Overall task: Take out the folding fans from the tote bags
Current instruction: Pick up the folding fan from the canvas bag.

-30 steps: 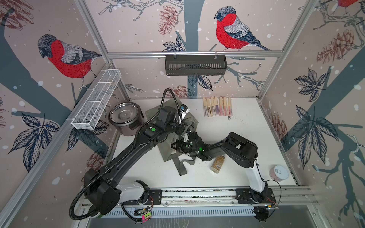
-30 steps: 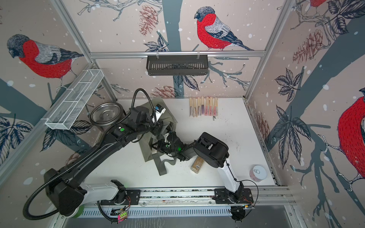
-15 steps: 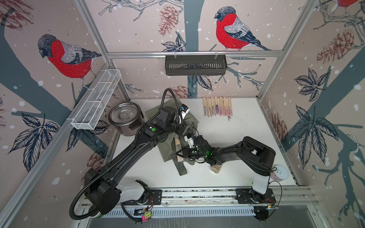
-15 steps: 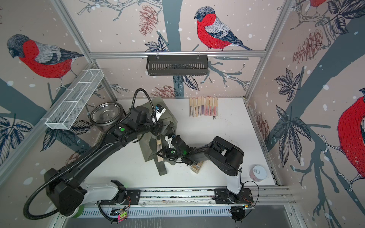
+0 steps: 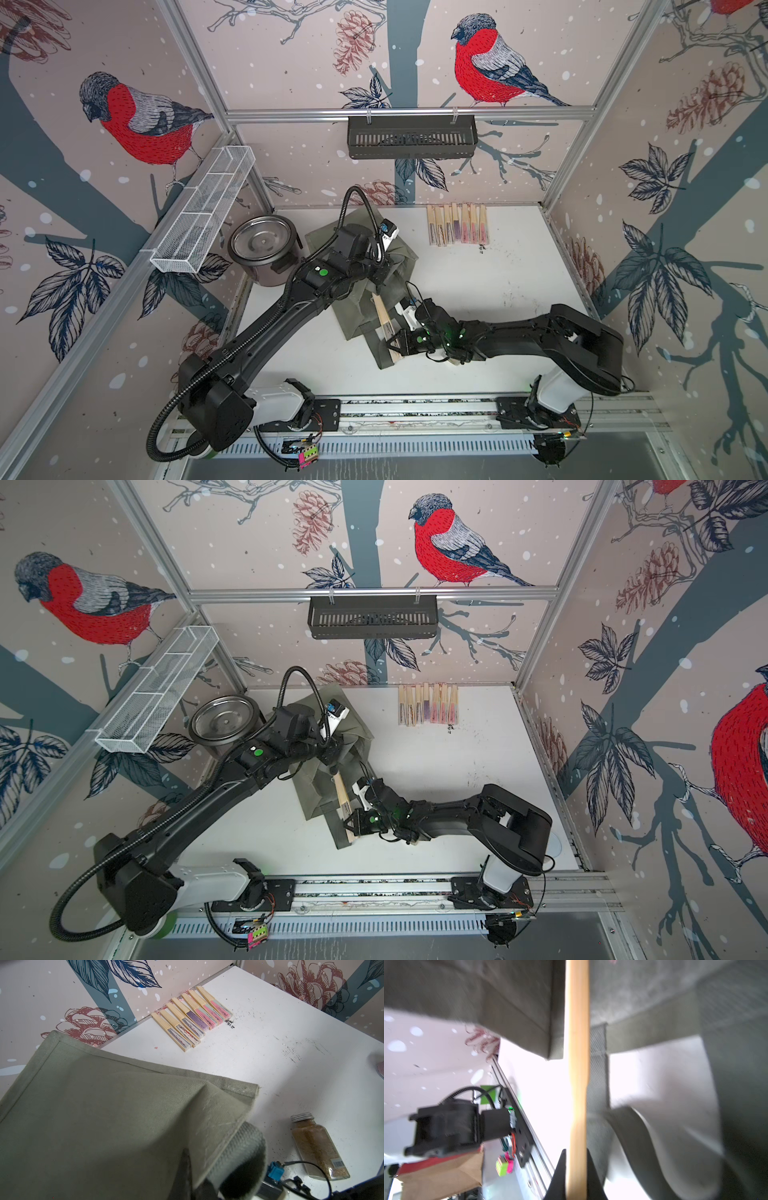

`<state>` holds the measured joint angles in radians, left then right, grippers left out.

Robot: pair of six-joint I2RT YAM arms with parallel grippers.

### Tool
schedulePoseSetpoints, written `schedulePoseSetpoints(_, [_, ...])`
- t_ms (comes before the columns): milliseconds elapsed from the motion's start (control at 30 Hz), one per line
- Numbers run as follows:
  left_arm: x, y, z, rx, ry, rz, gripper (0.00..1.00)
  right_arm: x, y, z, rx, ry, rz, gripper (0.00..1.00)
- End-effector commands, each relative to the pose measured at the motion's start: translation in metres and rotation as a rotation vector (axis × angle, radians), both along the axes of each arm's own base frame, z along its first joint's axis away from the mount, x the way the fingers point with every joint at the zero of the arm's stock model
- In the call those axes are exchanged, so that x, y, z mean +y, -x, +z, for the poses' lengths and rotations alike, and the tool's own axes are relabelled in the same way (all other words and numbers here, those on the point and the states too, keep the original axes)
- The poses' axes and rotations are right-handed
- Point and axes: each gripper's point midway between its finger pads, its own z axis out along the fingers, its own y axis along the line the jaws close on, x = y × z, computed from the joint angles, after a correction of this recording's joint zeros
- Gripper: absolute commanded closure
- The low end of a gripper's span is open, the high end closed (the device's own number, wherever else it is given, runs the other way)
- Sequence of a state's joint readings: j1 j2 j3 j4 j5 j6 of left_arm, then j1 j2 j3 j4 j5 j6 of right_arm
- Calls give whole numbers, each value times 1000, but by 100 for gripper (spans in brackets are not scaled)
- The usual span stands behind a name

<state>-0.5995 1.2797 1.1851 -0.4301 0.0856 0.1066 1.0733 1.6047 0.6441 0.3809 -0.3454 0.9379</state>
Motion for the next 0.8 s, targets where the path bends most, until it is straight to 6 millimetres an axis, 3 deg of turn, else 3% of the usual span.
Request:
schedulePoseSetpoints(0, [-3, -5, 9, -43, 15, -1, 100, -19, 7, -7, -35, 80, 29, 92])
schedulePoseSetpoints(500, [-3, -5, 10, -43, 16, -1, 100, -81, 27, 13, -148, 268, 116, 92])
schedulePoseSetpoints(767, [-2, -5, 10, -44, 15, 2, 100, -108, 27, 44, -207, 280, 73, 92])
